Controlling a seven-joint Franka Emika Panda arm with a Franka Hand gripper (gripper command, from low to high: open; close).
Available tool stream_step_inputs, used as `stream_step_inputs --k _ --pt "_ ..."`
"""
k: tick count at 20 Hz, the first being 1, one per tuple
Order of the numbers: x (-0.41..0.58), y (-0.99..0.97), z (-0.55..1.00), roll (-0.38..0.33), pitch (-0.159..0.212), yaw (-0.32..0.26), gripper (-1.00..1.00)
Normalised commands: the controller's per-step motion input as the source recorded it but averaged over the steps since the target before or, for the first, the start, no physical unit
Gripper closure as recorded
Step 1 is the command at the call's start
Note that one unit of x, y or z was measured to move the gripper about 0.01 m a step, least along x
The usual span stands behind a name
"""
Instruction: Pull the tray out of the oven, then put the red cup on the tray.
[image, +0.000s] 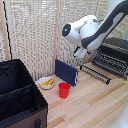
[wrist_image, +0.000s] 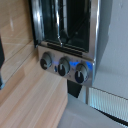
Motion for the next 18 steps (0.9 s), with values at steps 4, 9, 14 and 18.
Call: stream_step_inputs --k 4,9,14,18 --pt "0.126 -0.62 -0.16 -0.173 0.001 0.112 -1.00" --pt "0.253 -0.61 -0.10 -0.044 0.011 0.098 -1.00" --pt "0.297 -0.56 -0.05 0.037 0.036 0.012 -1.00" --pt "0.165 -0.57 -0.13 0.069 0.034 -0.026 -1.00"
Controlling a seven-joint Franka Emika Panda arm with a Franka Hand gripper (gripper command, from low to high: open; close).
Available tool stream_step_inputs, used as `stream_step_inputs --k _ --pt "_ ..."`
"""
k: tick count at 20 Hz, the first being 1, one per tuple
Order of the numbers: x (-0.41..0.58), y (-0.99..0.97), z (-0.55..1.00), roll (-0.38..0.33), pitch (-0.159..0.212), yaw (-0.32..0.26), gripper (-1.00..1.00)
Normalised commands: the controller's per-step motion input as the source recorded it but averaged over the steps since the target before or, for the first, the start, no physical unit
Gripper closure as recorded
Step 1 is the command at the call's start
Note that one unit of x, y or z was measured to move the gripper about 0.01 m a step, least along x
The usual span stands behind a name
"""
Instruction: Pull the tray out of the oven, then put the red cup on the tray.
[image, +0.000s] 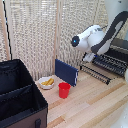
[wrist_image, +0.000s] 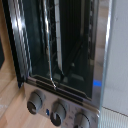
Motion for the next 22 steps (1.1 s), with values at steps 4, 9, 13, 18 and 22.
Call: stream_step_inputs --k 4,9,13,18,22 --pt "0.168 -0.60 -0.13 0.013 0.014 -0.051 -1.00" --pt "0.132 -0.63 -0.02 0.000 0.002 -0.064 -1.00" --pt "0.136 -0.75 0.00 0.048 -0.002 -0.096 -1.00" --pt "0.005 -0.62 0.00 0.105 -0.005 -0.078 -1.00" --pt "0.007 -0.37 0.00 0.020 0.015 -0.019 -1.00"
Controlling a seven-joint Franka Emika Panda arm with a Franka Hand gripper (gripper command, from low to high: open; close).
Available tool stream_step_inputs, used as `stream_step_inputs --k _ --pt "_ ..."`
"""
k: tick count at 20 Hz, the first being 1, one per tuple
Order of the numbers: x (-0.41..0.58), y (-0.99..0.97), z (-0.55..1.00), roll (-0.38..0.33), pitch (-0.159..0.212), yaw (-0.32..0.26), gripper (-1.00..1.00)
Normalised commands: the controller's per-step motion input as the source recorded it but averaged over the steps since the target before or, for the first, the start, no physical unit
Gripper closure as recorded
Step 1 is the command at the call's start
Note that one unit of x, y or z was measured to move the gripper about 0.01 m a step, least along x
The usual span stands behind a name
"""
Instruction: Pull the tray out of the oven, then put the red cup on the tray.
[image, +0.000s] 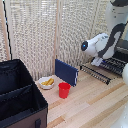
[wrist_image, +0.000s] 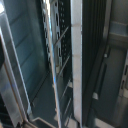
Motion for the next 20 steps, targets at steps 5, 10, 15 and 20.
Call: stream_step_inputs --k 5,10,15,20 --pt "0.000 -0.09 0.00 -0.004 0.012 0.000 1.00" --pt "0.000 0.01 0.00 -0.049 0.000 -0.020 1.00" --pt "-0.030 -0.15 0.03 0.073 0.017 -0.029 1.00" --pt "-0.005 -0.32 0.13 0.201 0.057 -0.012 1.00"
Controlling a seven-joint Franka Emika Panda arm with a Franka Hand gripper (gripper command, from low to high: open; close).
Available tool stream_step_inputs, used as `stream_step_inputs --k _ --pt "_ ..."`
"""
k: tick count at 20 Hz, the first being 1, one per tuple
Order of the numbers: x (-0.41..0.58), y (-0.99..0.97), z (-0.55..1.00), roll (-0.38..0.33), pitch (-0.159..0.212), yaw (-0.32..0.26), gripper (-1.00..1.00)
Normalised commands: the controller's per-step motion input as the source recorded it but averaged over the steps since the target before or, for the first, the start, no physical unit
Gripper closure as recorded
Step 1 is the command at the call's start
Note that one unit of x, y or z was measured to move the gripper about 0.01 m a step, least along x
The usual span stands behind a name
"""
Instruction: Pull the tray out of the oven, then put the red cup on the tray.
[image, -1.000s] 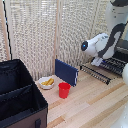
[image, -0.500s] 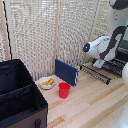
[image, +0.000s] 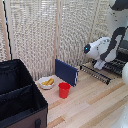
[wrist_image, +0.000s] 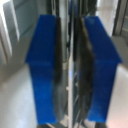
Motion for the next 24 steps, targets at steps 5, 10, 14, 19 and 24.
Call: stream_step_inputs --k 5,10,14,19,24 --pt "-0.005 -0.16 0.11 0.141 0.057 0.000 1.00" --pt "-0.005 0.43 0.02 -0.007 0.049 -0.014 1.00" --pt "-0.001 0.89 0.00 -0.083 0.031 -0.031 1.00" --pt "0.000 0.87 0.00 -0.097 0.040 -0.042 1.00" --pt "0.070 0.49 0.00 -0.146 0.053 -0.007 -1.00"
